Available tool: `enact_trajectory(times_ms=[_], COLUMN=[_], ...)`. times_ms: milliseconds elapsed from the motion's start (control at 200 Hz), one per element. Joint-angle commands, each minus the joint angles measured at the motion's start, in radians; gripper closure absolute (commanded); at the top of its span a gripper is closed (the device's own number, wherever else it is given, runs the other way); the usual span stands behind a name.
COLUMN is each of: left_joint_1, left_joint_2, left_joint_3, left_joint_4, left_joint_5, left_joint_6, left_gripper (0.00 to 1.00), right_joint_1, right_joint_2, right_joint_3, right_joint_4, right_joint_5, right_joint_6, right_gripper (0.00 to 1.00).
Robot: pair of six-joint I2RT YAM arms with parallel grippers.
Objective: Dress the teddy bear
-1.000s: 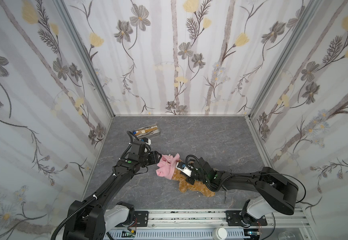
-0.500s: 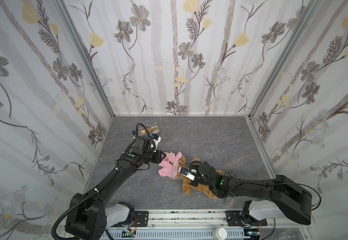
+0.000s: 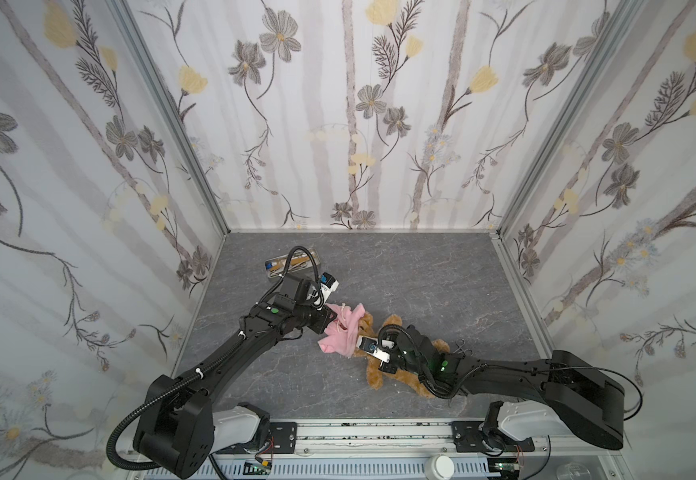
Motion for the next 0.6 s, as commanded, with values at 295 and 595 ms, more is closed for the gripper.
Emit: enact_trajectory(times_ms=[295,595], left_joint_1=[-0.012,-0.013], left_joint_2=[0.068,0.071], left_joint_3=[0.011,-0.002], left_joint_4=[-0.002,-0.010], left_joint_5=[-0.029,0.048], left_joint_6=[0.140,0.180], left_gripper=[0.76,0.69], right_joint_1=[0.004,0.003], right_joint_2=[0.002,0.015], right_joint_3=[0.005,0.012], right_joint_4=[0.059,0.067], right_joint_5=[0.018,0.021], right_joint_6=[-0.013,-0.026], right_gripper=[0.99,1.00])
